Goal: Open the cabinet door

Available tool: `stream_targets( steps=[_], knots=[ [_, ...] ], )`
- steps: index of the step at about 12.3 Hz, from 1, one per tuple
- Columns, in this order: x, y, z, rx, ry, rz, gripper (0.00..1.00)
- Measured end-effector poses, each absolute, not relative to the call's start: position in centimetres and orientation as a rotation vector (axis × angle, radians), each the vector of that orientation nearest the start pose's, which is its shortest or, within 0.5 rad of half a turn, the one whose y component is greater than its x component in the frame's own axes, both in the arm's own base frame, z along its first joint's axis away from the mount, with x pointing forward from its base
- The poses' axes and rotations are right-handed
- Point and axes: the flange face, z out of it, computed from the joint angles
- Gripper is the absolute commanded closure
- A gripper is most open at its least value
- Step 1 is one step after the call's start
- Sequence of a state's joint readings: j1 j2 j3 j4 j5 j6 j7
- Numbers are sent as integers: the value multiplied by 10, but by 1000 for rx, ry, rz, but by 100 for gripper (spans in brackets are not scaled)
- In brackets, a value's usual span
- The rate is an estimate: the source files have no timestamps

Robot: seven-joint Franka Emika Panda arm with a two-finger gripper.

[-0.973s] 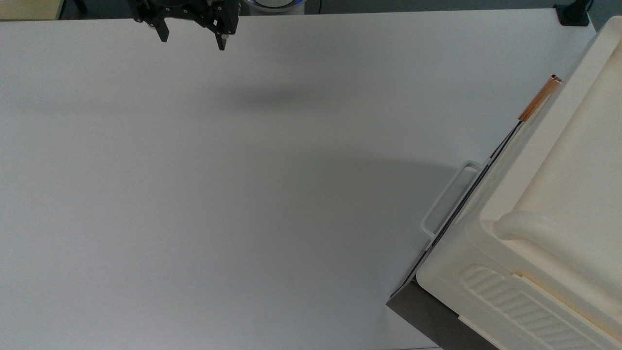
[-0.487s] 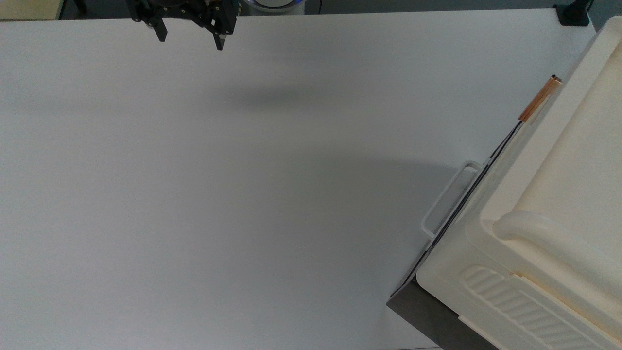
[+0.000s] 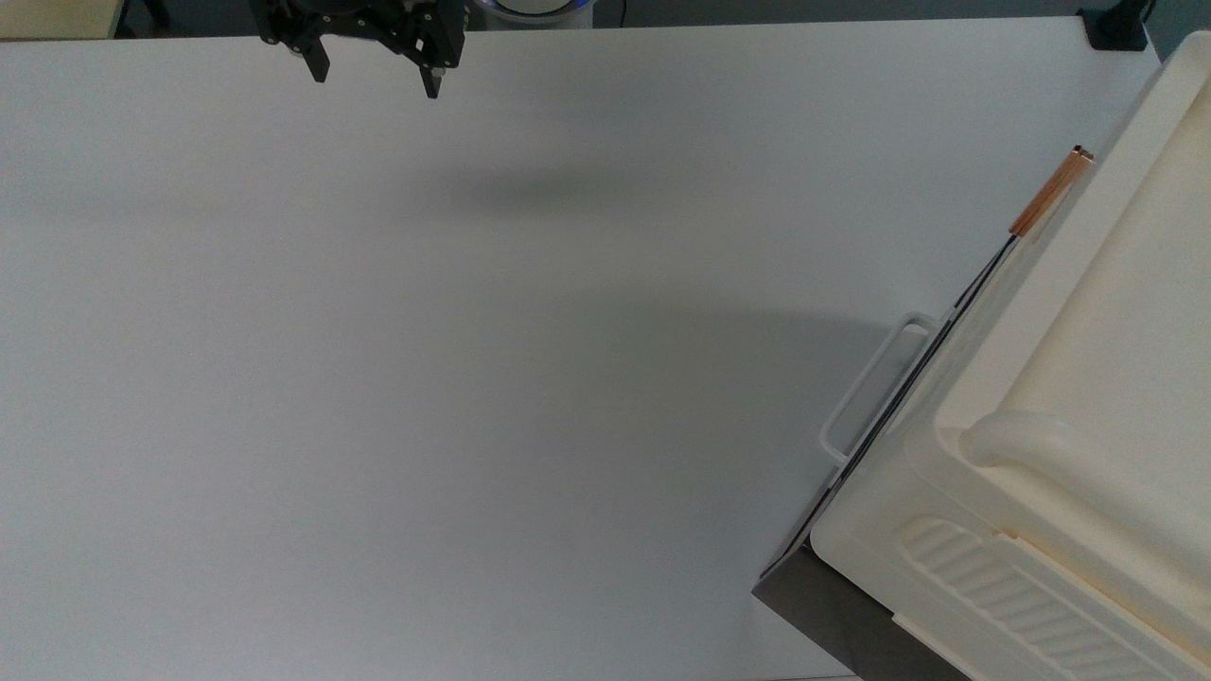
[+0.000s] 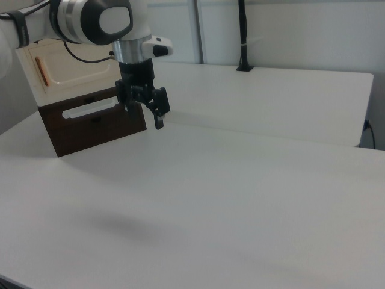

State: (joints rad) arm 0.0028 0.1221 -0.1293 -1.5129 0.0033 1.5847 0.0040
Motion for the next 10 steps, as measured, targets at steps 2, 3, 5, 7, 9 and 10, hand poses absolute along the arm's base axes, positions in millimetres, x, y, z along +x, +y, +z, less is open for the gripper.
stream_targets(
  steps=[2, 3, 5, 7, 9, 10],
  knots=[
    [587, -70, 585, -3143, 206, 74, 0],
    [586, -72, 589, -3143, 212, 63, 0],
    [585, -73, 597, -3144, 215, 37, 0],
    [585, -71, 598, -3144, 206, 35, 0],
    [589, -56, 594, -3146, 111, 43, 0],
    [593, -36, 594, -3145, 10, 26, 0]
  ],
)
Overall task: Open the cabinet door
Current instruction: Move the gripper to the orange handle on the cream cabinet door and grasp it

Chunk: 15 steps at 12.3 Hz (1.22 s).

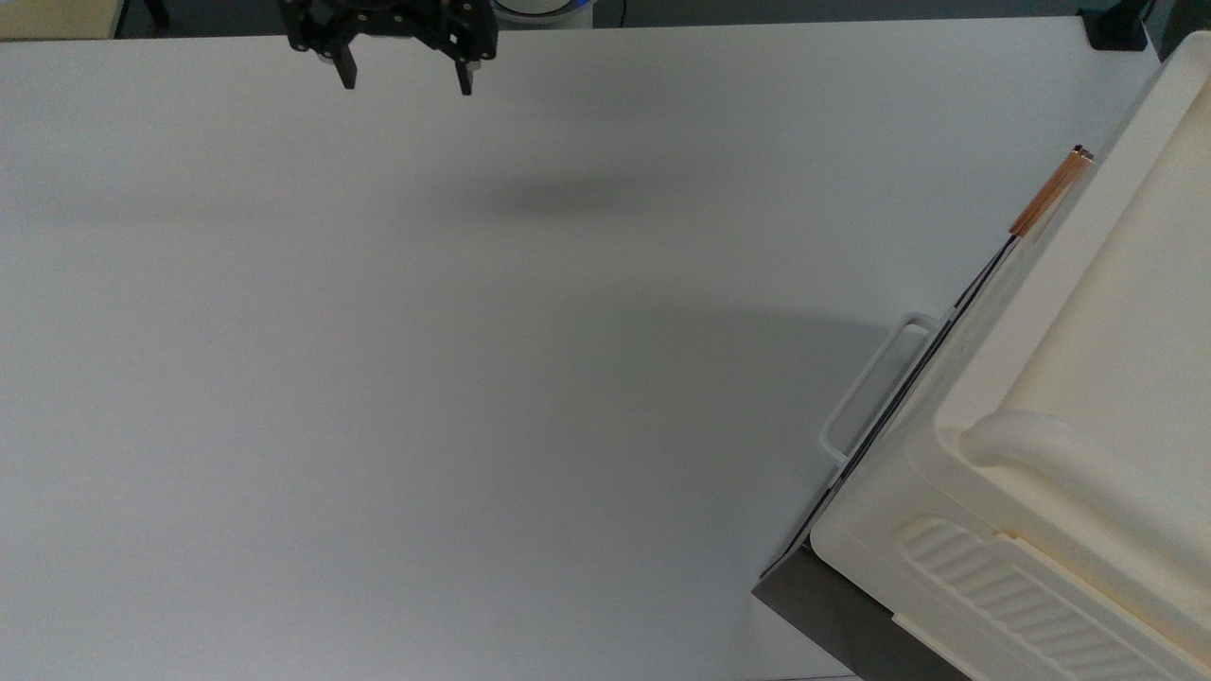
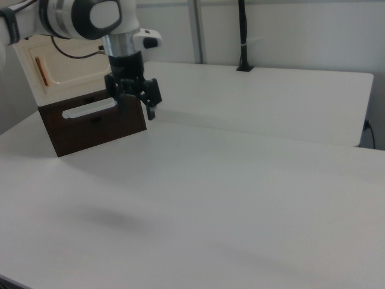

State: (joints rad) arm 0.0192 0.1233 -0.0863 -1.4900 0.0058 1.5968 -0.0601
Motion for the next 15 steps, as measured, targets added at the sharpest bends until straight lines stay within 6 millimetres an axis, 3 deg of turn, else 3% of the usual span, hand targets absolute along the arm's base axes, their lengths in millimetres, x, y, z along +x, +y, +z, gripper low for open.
stream_targets(
  steps=[2, 4, 5, 6, 9, 12, 14, 15],
  knots=[
    [597, 15, 602, -3136, -170, -13, 0],
    [593, 87, 613, -3112, -375, -72, 0],
    [593, 110, 616, -3096, -442, -120, 0],
    [595, 149, 618, -3057, -536, -231, 0],
    [596, 244, 611, -2972, -742, -369, 0],
    [591, 295, 613, -2910, -848, -475, 4],
    [591, 339, 605, -2892, -970, -567, 15],
    [592, 354, 601, -2879, -1005, -614, 27]
  ],
)
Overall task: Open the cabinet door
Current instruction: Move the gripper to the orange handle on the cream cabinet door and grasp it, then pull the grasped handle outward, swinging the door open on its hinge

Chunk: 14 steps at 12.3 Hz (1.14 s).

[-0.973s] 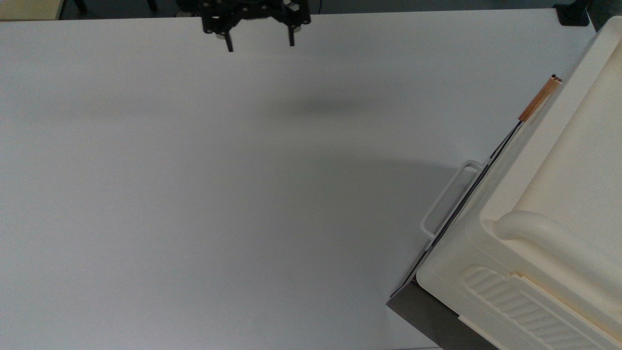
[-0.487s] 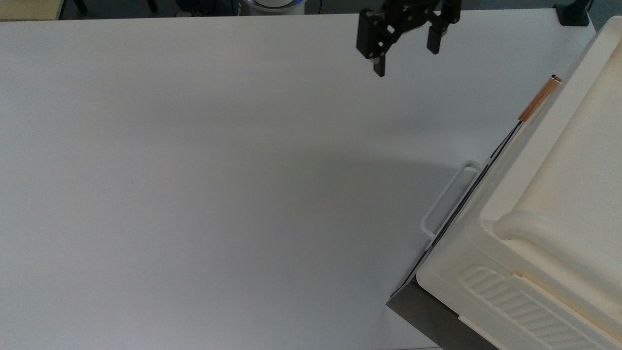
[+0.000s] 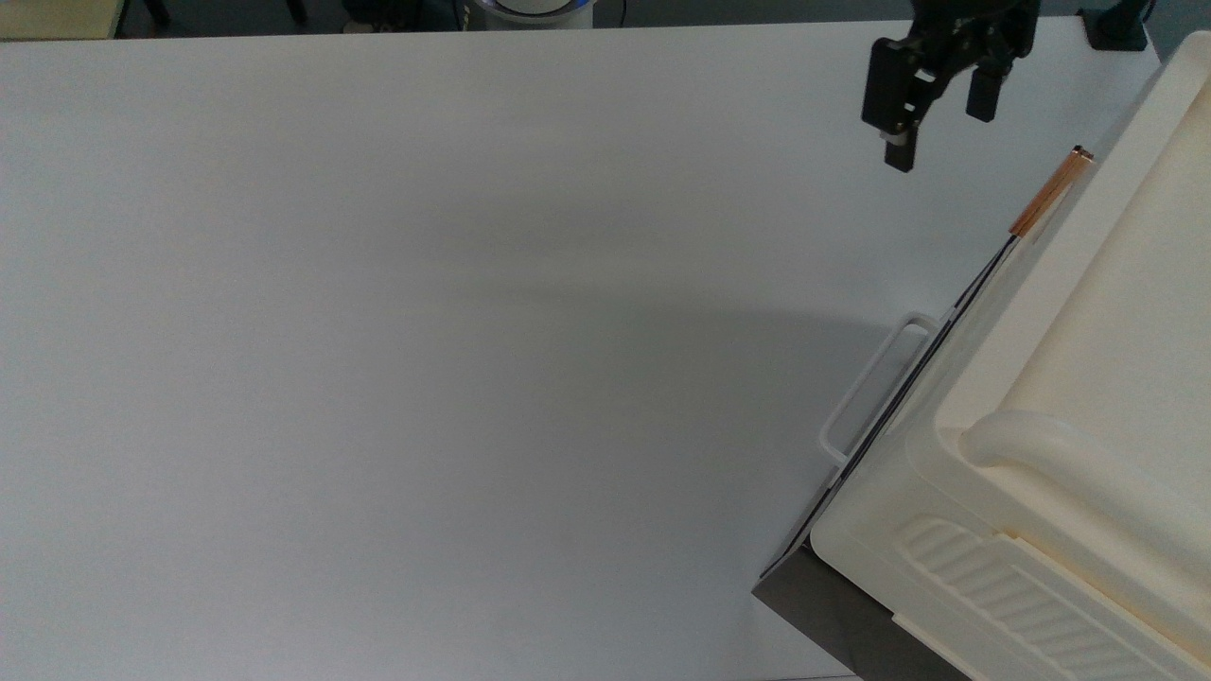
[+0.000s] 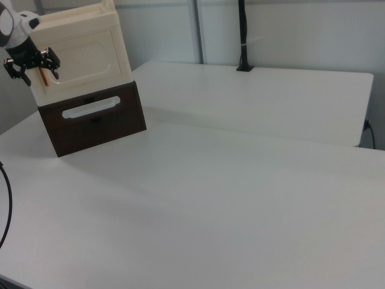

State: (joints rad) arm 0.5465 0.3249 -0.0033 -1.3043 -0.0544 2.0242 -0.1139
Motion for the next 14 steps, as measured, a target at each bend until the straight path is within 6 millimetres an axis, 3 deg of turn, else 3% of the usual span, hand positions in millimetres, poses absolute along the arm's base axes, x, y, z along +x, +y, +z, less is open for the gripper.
stream_targets(
  steps=[1, 2, 5, 6, 8, 11, 13, 14],
  knots=[
    [596, 372, 595, -2854, -1042, -695, 37],
    [601, 380, 591, -2836, -1055, -752, 40],
    [606, 386, 605, -2787, -1047, -878, 40],
    [609, 383, 611, -2778, -1035, -921, 46],
    [610, 381, 615, -2776, -1031, -943, 47],
    [609, 383, 616, -2773, -1033, -948, 73],
    [607, 386, 616, -2772, -1036, -949, 96],
    [603, 392, 616, -2765, -1046, -946, 100]
  ],
)
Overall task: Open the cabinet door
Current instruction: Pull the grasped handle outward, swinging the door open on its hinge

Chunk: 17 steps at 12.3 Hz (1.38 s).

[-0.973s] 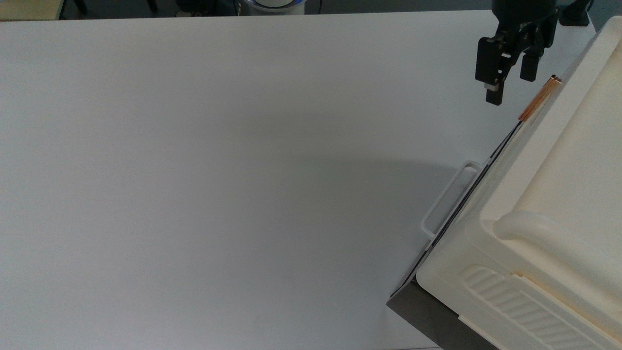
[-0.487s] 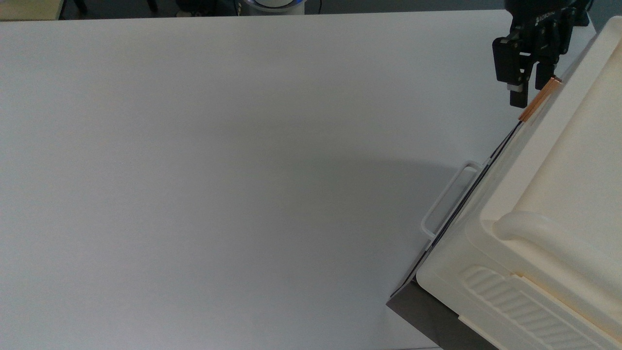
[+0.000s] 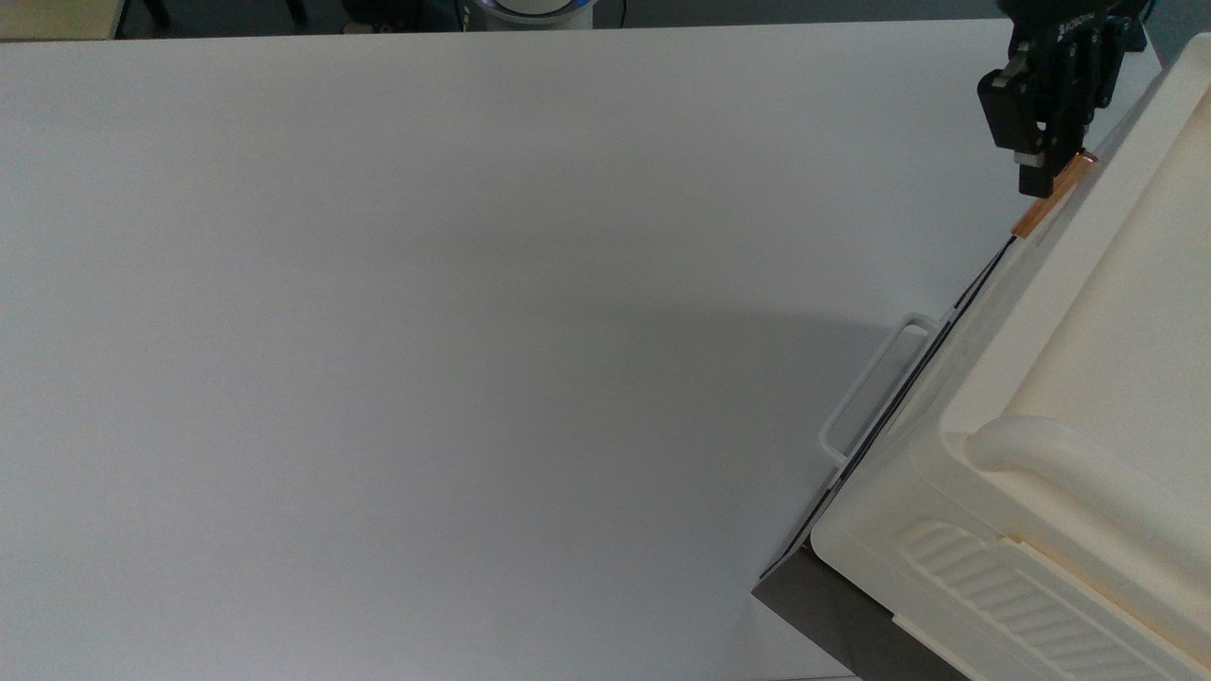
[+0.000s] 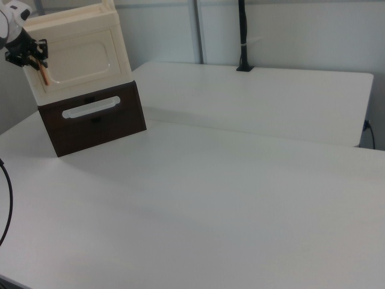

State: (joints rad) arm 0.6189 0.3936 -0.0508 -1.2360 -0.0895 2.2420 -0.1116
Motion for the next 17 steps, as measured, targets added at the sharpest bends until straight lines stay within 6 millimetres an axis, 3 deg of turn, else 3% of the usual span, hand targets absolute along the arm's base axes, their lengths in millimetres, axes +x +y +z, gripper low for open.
stream_targets(
  steps=[6, 9, 11, 12, 13, 15, 16, 17],
  knots=[
    [599, 396, 616, -2779, -995, -925, 100],
    [589, 370, 627, -2828, -941, -805, 96],
    [582, 339, 635, -2884, -903, -695, 75],
    [580, 327, 637, -2906, -886, -657, 54],
    [575, 303, 643, -2939, -846, -587, 45],
    [563, 242, 662, -3016, -740, -439, 22],
    [556, 205, 671, -3057, -666, -356, 0],
    [548, 169, 679, -3090, -606, -271, 0]
  ],
)
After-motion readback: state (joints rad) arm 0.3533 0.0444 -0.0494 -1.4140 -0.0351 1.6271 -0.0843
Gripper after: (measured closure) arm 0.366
